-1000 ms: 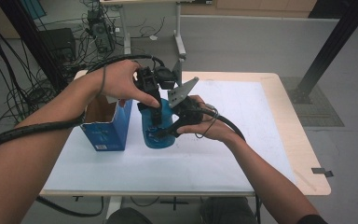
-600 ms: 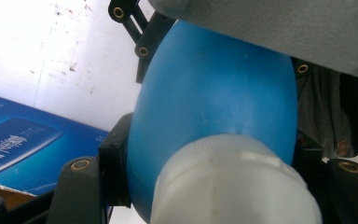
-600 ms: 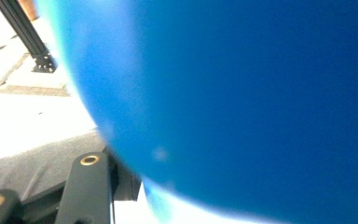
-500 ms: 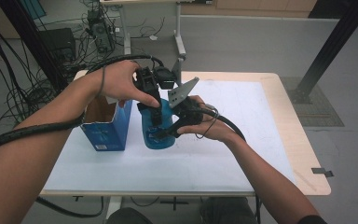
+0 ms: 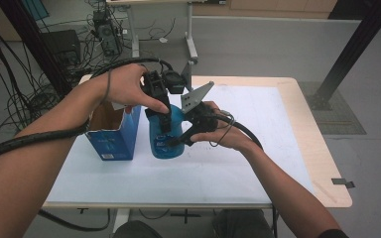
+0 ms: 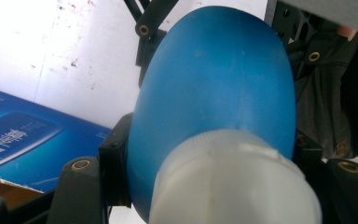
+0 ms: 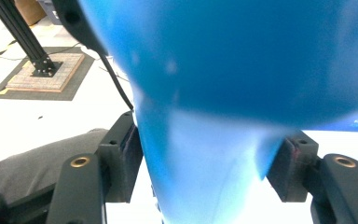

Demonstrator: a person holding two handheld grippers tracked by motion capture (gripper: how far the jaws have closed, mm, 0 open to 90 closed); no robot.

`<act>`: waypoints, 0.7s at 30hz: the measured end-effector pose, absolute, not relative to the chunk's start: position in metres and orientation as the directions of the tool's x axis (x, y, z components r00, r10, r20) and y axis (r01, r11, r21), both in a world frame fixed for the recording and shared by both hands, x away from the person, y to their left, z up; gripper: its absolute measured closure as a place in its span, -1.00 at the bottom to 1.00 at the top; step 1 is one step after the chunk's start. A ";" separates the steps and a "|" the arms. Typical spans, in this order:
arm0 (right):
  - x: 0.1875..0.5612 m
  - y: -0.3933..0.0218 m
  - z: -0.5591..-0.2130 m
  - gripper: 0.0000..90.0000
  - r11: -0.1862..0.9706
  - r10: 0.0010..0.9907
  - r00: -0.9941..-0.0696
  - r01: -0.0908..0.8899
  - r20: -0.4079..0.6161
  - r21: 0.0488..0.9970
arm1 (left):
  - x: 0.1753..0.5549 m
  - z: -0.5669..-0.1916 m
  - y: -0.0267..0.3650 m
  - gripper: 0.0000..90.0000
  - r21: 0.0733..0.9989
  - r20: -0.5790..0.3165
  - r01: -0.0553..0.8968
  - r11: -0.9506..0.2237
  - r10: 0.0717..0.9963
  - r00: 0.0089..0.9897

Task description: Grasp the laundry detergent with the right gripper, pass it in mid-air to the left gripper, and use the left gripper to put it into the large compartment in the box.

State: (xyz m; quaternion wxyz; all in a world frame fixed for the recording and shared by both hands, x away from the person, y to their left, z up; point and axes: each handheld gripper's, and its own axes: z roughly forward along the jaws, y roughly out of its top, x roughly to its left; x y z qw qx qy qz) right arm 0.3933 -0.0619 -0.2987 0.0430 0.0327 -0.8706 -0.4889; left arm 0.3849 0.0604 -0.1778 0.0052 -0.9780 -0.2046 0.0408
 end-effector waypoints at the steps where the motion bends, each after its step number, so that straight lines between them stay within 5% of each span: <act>1: 0.394 -0.062 -0.299 -0.23 0.518 -0.098 -0.994 -0.011 0.046 0.855 | 0.385 -0.178 0.060 -0.19 -0.024 -0.080 0.404 -0.915 0.404 0.911; 21: 0.398 -0.088 -0.305 -0.76 0.564 0.040 -0.989 0.141 0.143 0.814 | 0.398 -0.165 0.069 -0.19 -0.017 -0.076 0.505 -0.863 0.505 0.860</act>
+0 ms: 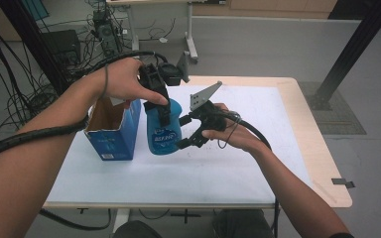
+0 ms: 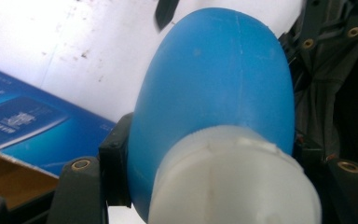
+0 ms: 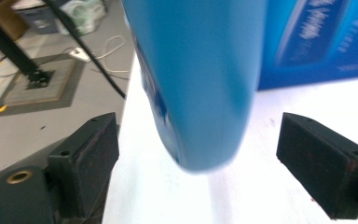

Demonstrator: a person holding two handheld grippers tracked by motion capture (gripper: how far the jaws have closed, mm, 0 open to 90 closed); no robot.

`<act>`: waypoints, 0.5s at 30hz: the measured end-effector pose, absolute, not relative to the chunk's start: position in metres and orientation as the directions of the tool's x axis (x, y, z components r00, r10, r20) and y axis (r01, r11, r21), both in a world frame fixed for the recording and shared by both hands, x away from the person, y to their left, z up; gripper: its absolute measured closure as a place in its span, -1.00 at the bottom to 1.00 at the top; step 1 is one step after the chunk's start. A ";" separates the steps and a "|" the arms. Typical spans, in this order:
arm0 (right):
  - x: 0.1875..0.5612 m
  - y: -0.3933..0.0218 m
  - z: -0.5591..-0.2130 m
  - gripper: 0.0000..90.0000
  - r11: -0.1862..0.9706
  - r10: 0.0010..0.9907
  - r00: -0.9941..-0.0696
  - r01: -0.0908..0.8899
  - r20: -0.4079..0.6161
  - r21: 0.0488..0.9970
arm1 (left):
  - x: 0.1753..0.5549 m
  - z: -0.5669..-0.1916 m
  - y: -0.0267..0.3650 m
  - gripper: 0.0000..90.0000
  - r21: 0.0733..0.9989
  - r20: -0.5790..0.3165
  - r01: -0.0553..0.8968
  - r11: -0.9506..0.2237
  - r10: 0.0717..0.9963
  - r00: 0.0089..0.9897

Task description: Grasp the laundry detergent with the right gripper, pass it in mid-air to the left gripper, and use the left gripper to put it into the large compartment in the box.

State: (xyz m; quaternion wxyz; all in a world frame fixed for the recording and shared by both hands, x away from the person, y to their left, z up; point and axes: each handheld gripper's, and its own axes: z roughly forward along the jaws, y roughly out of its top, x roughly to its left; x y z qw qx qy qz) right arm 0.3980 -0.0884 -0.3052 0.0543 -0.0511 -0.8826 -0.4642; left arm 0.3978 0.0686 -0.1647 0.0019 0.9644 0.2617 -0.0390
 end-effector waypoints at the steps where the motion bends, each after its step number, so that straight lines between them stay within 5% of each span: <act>1: 0.398 -0.092 -0.305 -0.80 0.568 0.050 -0.989 0.145 0.142 0.810 | 0.399 -0.164 0.069 -0.19 -0.016 -0.072 0.518 -0.855 0.518 0.852; 15: 0.385 -0.145 -0.295 -0.99 0.659 0.216 -0.973 0.210 0.085 0.723 | 0.414 -0.134 0.080 -0.19 0.015 -0.049 0.696 -0.718 0.695 0.718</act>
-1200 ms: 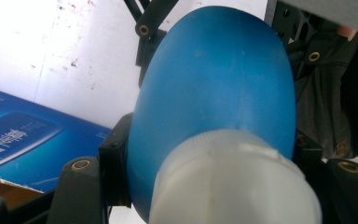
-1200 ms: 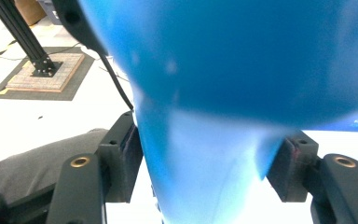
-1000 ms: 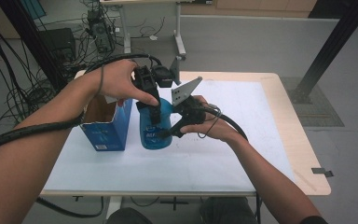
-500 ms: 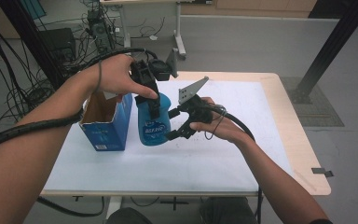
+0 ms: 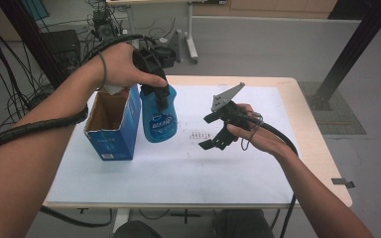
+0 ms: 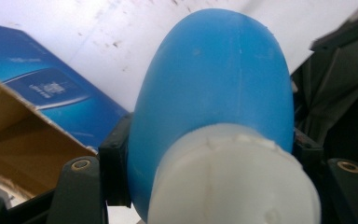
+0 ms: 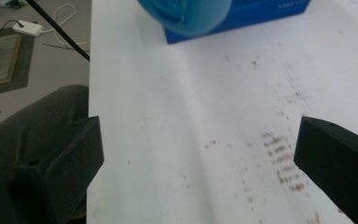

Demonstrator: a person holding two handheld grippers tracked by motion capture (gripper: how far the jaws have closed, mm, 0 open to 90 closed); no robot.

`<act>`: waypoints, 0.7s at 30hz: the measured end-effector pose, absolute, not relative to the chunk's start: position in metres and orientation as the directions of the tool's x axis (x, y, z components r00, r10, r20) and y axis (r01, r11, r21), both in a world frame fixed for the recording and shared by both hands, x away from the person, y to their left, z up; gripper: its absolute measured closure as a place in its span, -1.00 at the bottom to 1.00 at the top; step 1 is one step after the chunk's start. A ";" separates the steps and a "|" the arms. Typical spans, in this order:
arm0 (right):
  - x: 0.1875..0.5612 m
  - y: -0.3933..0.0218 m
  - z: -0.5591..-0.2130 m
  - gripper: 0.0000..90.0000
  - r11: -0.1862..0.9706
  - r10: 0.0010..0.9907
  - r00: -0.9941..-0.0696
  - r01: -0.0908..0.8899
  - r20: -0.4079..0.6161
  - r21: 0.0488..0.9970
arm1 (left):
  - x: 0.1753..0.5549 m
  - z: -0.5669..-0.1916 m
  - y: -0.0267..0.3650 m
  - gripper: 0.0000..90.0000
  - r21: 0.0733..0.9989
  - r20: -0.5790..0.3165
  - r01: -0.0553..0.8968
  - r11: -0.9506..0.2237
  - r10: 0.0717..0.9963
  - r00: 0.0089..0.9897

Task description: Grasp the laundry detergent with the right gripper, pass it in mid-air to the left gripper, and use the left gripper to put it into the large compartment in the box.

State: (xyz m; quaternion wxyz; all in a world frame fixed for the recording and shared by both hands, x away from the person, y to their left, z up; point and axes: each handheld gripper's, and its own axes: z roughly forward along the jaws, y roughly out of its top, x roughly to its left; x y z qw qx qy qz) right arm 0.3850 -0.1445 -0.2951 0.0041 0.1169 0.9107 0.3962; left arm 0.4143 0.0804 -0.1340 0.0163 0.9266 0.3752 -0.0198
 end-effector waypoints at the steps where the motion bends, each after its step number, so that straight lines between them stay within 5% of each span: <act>1: 0.384 -0.149 -0.294 -0.99 0.660 0.229 -0.970 0.217 0.083 0.719 | 0.415 -0.131 0.082 -0.19 0.019 -0.048 0.711 -0.703 0.710 0.703; 11: 0.380 -0.196 -0.280 -0.99 0.707 0.354 -0.935 0.292 0.036 0.643 | 0.430 -0.098 0.104 -0.19 0.039 -0.066 0.863 -0.503 0.861 0.505; 21: 0.375 -0.221 -0.271 -0.98 0.738 0.375 -0.927 0.310 0.018 0.599 | 0.442 -0.058 0.129 -0.19 0.042 -0.085 0.949 -0.313 0.945 0.315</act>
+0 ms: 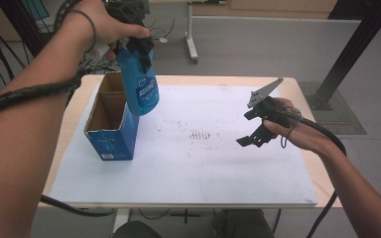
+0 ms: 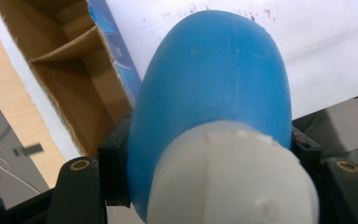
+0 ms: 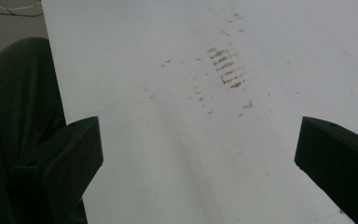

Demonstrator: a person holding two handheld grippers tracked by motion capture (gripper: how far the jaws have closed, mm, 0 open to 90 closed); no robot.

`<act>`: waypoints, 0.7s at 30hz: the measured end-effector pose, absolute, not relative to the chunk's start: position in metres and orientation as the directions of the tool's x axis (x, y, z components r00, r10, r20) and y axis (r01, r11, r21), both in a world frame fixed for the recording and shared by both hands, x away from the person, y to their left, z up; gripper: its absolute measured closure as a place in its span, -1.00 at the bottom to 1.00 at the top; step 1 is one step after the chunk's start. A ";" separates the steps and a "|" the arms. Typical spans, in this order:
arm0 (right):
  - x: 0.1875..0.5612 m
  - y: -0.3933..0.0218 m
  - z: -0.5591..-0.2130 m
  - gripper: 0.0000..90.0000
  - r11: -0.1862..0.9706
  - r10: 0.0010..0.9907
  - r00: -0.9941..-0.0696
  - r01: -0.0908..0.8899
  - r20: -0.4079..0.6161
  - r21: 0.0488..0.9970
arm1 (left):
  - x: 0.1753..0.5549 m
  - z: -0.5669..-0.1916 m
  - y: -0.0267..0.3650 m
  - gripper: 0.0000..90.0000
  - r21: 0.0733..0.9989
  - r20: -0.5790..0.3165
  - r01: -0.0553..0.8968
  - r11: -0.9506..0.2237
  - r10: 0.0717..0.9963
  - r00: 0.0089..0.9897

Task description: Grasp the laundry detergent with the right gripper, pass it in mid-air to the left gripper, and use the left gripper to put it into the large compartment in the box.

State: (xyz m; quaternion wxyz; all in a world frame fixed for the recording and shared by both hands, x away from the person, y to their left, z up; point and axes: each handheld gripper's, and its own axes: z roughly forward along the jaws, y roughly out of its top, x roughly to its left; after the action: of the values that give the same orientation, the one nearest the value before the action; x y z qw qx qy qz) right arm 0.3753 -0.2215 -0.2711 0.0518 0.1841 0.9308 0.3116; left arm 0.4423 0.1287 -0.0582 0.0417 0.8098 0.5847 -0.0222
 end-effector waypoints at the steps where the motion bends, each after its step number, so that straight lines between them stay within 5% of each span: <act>1: 0.375 -0.223 -0.271 -0.98 0.740 0.374 -0.927 0.308 0.015 0.598 | 0.443 -0.054 0.131 -0.19 0.045 -0.089 0.953 -0.299 0.949 0.302; 21: 0.372 -0.246 -0.248 -0.99 0.740 0.421 -0.906 0.317 -0.041 0.593 | 0.447 0.006 0.188 -0.19 0.092 -0.051 0.996 0.014 0.999 -0.010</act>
State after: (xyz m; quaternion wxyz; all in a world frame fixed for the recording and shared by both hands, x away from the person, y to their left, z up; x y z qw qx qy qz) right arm 0.3720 -0.2465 -0.2478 0.0866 0.1988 0.9288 0.3006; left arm 0.4466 0.1881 0.0055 0.0503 0.7018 0.7104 0.0149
